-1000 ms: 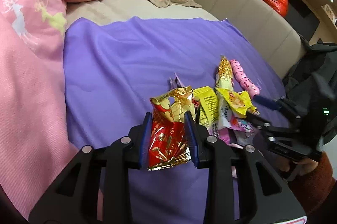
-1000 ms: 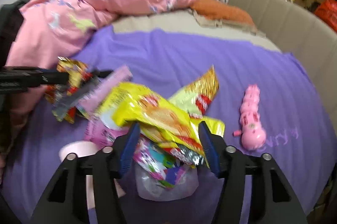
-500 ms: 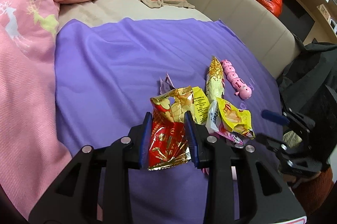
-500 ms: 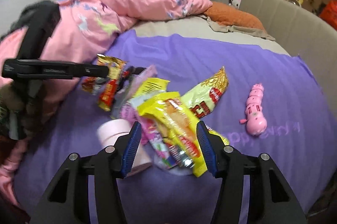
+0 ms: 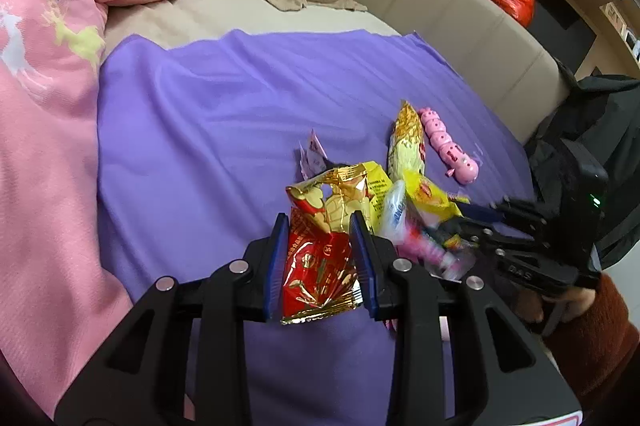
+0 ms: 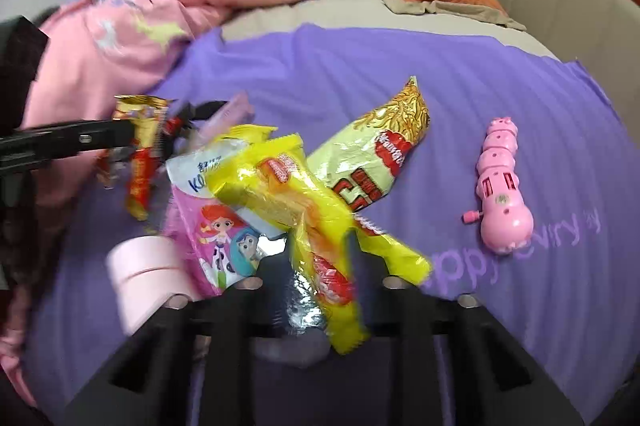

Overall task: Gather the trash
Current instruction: 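Lift both wrappers and carry them over the yellow bag, then lower both wrappers into the yellow bag and open both grippers, then move both tools back over the remaining wrappers on the bed, then grasp the black wrapper with the left gripper while the right grasps the gold-green snack bag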

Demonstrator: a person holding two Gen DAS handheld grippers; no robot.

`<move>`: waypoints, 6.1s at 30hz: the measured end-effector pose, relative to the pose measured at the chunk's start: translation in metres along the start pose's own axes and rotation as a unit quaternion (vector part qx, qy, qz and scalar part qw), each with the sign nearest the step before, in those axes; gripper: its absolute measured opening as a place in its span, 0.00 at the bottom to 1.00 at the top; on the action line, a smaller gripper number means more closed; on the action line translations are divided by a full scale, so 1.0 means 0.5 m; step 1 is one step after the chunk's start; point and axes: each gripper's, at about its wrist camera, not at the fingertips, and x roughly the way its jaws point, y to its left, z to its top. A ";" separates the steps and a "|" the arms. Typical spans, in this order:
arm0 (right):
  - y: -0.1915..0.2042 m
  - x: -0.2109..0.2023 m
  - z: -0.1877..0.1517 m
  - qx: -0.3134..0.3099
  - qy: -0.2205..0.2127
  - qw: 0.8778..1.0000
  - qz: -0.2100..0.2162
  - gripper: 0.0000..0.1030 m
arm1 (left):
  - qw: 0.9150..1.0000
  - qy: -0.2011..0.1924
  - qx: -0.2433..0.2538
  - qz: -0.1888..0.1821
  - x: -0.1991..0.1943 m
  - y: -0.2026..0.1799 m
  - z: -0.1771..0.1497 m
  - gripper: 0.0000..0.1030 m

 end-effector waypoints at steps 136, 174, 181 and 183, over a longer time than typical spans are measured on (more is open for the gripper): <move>-0.084 -0.582 -0.355 0.104 -0.157 0.969 -0.159 0.57 | 0.987 -0.041 0.141 -0.061 -0.076 -0.361 -0.067 0.55; -0.026 -0.027 0.059 0.121 -0.076 0.989 -0.039 0.12 | 0.996 0.008 -0.058 0.064 0.068 0.036 0.005 0.41; -0.013 -0.173 0.007 0.096 -0.113 0.985 -0.086 0.10 | 0.995 -0.020 -0.090 0.027 0.035 0.047 0.003 0.09; -0.009 -0.218 -0.004 0.088 -0.124 0.983 -0.098 0.10 | 0.996 -0.054 -0.064 0.033 -0.002 0.018 0.005 0.07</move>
